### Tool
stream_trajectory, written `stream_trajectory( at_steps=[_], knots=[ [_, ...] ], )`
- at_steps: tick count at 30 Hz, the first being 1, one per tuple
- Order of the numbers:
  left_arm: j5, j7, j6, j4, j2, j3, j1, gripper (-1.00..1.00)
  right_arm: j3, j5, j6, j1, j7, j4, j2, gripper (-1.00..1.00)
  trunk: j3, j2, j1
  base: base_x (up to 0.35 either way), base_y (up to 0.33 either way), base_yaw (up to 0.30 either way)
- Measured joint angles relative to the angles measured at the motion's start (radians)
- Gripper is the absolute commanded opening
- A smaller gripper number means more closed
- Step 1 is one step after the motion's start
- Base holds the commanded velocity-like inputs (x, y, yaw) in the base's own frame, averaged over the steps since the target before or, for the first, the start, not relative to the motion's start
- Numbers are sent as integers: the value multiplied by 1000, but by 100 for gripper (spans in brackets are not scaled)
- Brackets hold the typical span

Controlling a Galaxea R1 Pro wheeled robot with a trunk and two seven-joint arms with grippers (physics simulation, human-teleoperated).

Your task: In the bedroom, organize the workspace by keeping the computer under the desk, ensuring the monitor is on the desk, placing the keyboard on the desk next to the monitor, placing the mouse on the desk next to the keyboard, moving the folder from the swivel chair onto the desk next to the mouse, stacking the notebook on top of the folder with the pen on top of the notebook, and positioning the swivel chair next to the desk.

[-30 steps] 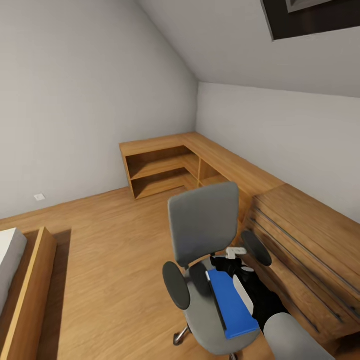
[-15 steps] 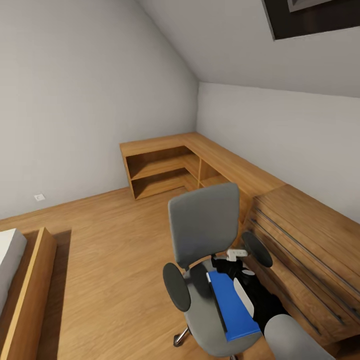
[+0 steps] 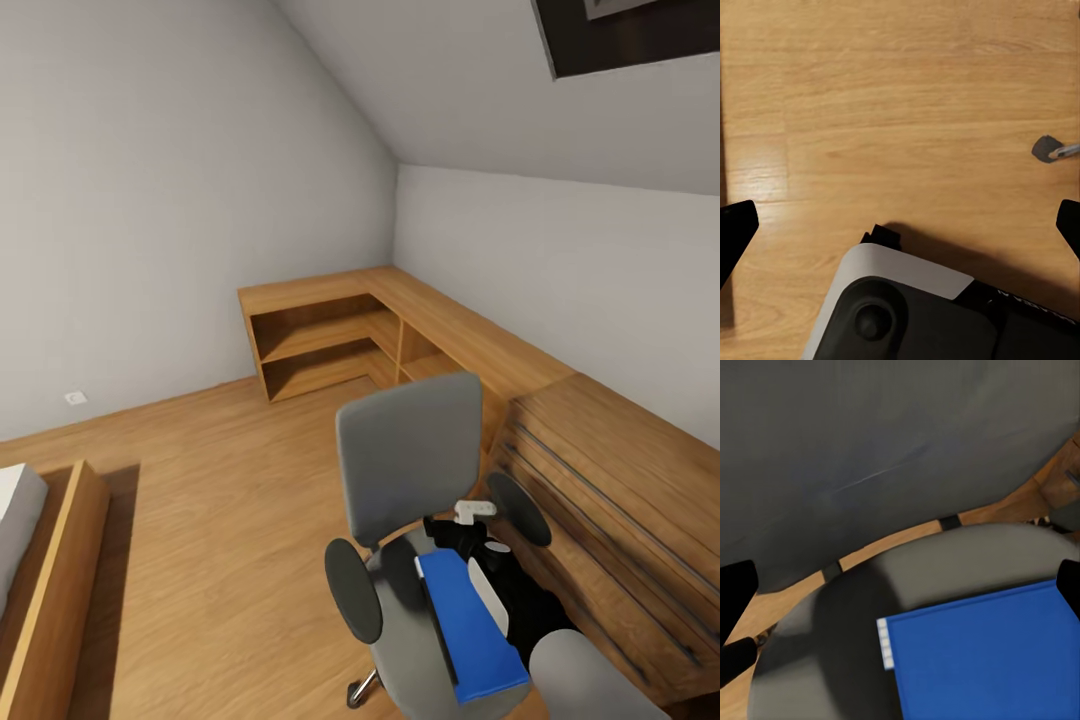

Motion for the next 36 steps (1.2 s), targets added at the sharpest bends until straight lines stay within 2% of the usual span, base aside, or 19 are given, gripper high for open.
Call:
stream_trajectory(
  at_steps=[14, 36],
  knots=[
    [0, 1, -1, -1, -2, 3, 0, 100, -1, -1, 1, 0, -2, 1, -26, 100, 0, 0, 0, 19, 0, 0],
    [1, 3, -2, -1, -1, 2, 0, 100, -4, -2, -11, 0, -23, -2, -27, 100, -69, -154, 84, 0, 0, 0]
  ],
)
